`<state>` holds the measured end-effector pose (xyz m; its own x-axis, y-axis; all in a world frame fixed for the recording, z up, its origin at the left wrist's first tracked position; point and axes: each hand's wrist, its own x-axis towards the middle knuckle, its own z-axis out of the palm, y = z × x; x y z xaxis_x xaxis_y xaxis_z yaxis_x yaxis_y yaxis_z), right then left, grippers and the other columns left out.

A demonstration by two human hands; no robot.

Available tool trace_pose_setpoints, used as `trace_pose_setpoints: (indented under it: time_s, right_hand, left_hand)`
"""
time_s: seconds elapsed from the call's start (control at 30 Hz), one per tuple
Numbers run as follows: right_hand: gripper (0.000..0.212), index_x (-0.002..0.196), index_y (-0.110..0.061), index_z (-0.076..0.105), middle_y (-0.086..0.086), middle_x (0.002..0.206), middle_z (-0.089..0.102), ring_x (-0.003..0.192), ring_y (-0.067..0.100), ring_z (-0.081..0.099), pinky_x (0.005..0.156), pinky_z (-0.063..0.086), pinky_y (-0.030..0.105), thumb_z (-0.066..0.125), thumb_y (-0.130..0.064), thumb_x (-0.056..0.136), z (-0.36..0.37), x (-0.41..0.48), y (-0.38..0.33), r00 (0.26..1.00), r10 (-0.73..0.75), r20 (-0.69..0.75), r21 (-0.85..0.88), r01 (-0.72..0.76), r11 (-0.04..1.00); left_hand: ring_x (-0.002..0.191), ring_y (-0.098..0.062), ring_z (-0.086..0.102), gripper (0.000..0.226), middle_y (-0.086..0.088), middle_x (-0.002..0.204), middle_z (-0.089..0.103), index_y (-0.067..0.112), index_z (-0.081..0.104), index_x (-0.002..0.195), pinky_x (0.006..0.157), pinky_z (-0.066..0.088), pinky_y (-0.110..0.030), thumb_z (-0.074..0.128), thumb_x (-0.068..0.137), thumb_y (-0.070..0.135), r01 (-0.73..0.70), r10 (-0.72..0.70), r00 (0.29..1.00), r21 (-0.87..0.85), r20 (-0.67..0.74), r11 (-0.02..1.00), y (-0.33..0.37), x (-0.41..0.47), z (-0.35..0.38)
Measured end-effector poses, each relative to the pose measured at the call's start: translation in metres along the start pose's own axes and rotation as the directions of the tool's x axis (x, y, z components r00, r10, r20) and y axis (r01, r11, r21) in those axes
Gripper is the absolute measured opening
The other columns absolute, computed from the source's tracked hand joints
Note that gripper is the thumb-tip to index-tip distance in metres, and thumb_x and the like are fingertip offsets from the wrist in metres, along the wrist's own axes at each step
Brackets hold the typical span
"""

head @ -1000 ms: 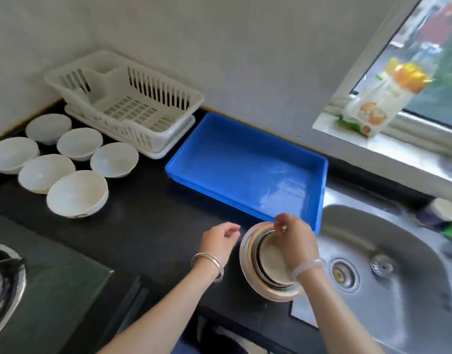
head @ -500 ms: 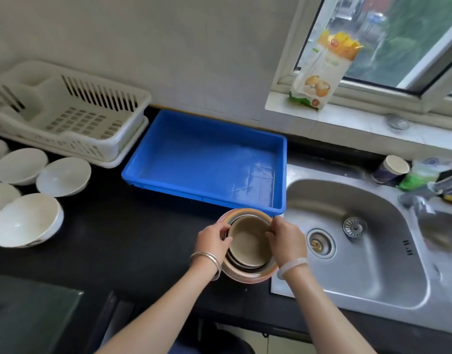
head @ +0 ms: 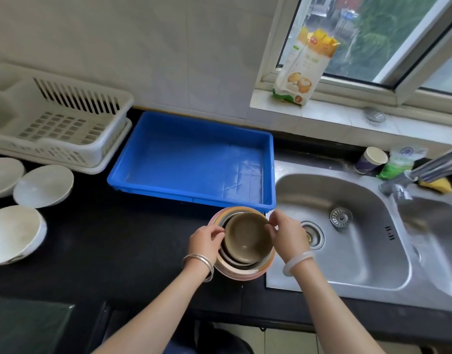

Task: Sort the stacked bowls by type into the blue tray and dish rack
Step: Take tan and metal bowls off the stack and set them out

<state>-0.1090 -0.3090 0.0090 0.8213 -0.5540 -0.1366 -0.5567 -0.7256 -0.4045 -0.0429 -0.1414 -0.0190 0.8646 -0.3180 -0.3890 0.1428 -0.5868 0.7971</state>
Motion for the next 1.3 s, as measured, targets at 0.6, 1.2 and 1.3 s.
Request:
trace_pose_setpoints:
  time_s: [0.6, 1.2, 1.3]
  right_hand:
    - [0.008, 0.089, -0.016, 0.065, 0.007, 0.075, 0.070, 0.056, 0.017, 0.066, 0.049, 0.053, 0.014, 0.063, -0.009, 0.085, -0.034, -0.008, 0.001, 0.993, 0.119, 0.009, 0.424, -0.112, 0.899]
    - [0.005, 0.086, -0.010, 0.062, 0.012, 0.087, 0.065, 0.065, 0.021, 0.064, 0.052, 0.058, 0.022, 0.061, -0.006, 0.084, 0.061, 0.052, -0.152, 0.962, -0.044, 0.271, 0.583, -0.128, 0.803]
    - [0.006, 0.088, -0.010, 0.063, 0.007, 0.085, 0.065, 0.057, 0.013, 0.065, 0.050, 0.057, 0.018, 0.059, -0.008, 0.084, 0.096, 0.057, -0.191, 0.942, -0.092, 0.323, 0.545, -0.106, 0.832]
  left_hand:
    - [0.071, -0.017, 0.064, 0.008, -0.003, 0.077, 0.063, 0.009, 0.061, 0.077, 0.066, 0.058, -0.028, 0.060, 0.085, 0.012, 0.028, -0.034, 0.998, -0.107, -0.056, 0.994, 0.015, 0.007, -0.009]
    - [0.071, -0.017, 0.061, 0.014, -0.010, 0.074, 0.056, 0.002, 0.055, 0.072, 0.062, 0.056, -0.028, 0.058, 0.085, 0.002, 0.146, -0.469, 0.822, -0.676, -0.324, 0.722, -0.096, -0.008, -0.159]
    - [0.074, -0.021, 0.060, 0.010, -0.013, 0.075, 0.055, -0.001, 0.055, 0.075, 0.076, 0.055, -0.038, 0.058, 0.085, 0.000, 0.158, -0.567, 0.749, -0.738, -0.343, 0.656, -0.126, -0.014, -0.178]
